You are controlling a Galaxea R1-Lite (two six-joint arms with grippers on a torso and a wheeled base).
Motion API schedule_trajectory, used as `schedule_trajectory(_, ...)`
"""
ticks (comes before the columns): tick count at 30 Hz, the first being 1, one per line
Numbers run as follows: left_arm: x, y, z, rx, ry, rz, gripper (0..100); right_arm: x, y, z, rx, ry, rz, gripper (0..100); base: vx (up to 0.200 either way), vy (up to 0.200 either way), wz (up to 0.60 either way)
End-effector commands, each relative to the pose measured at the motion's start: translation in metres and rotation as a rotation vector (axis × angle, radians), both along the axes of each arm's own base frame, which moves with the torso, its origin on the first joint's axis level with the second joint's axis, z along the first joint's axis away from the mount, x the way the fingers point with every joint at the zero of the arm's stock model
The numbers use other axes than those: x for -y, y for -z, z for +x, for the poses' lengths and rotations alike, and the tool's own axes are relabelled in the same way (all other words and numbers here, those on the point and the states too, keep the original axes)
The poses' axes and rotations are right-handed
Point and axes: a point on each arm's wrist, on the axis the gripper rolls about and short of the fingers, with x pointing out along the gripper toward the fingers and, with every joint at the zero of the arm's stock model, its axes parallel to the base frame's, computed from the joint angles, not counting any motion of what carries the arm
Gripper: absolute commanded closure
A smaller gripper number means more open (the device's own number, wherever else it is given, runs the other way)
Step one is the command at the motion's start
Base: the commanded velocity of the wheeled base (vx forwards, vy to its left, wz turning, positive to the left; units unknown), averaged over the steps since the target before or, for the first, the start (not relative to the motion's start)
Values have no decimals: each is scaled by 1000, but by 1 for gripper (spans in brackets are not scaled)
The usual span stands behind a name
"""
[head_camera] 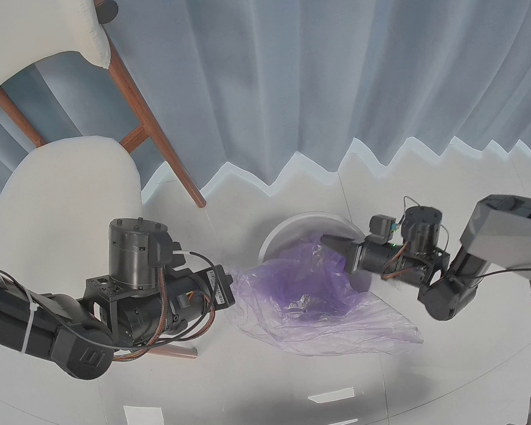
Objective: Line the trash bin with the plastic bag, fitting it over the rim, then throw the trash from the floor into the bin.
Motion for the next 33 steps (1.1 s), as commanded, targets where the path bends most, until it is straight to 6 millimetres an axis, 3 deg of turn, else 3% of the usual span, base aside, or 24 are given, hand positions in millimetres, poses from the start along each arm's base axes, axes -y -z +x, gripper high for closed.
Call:
schedule_trajectory(1,2,-6,2,25,2,-15,100,53,-82,-17,99,110,32,100,0,0,0)
schedule_trajectory(4,2,-5,2,23,4,-12,100,85,-96,-35,107,181,3,100,0,0,0)
schedule_trajectory(6,3,-5,2,24,6,-11,100,91,-95,-40,116,193,-26,100,0,0,0)
schedule_trajectory(13,17,-8,18,50,9,-15,100,128,-42,-110,96,118,-319,100,0,0,0)
schedule_trajectory(20,24,-8,29,60,7,-20,100,124,-15,-154,84,37,-388,100,0,0,0)
schedule_trajectory(28,26,-7,28,65,-4,-14,100,130,-17,-190,67,27,-409,100,0,0,0)
schedule_trajectory(29,26,-7,28,65,-5,-14,100,130,-18,-196,67,20,-412,0,0,0,0)
schedule_trajectory(33,26,-7,29,67,-5,-15,100,128,-26,-201,104,16,-405,0,0,0,0)
